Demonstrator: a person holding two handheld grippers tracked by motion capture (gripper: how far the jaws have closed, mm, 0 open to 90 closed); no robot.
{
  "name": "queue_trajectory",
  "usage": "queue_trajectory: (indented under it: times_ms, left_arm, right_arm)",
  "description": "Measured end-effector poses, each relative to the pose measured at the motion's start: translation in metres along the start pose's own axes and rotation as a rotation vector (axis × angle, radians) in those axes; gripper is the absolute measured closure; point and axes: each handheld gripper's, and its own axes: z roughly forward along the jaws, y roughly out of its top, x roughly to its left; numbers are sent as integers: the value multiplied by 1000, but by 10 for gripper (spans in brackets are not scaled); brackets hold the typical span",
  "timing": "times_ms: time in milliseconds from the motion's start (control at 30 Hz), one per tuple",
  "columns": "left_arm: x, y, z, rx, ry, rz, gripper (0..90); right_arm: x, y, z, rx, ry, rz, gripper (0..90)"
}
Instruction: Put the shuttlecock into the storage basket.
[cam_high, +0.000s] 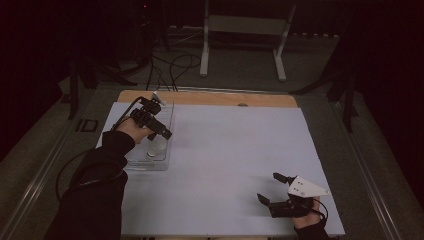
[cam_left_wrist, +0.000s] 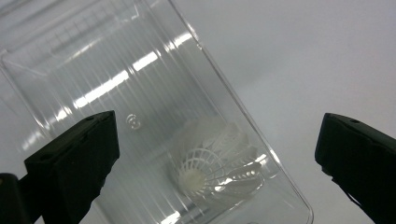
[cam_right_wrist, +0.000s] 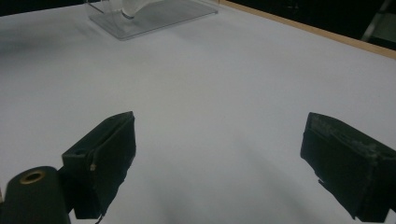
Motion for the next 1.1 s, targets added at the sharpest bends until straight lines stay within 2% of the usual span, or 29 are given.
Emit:
queue_trajectory:
  times_ms: [300, 367, 567, 733, 900, 1100]
  left_arm:
    - [-13, 2, 2, -14, -24, 60, 3]
    - [-18, 3, 3, -13, -24, 84, 3]
    - [-27, 6, 0, -41, -58, 116, 3]
    - [-36, 7, 2, -55, -66, 154, 3]
    - [-43, 7, 5, -56, -107, 174, 3]
    - [-58, 6, 7, -96, -152, 232, 3]
  right_arm:
    - [0, 0, 0, 1, 0, 0, 105]
    - [0, 0, 0, 1, 0, 0, 104]
    - [0, 0, 0, 1, 1, 0, 104]
    - [0, 0, 0, 2, 0, 0, 104]
    - [0, 0, 0, 2, 1, -1, 104]
    - [0, 0, 0, 2, 1, -1, 104]
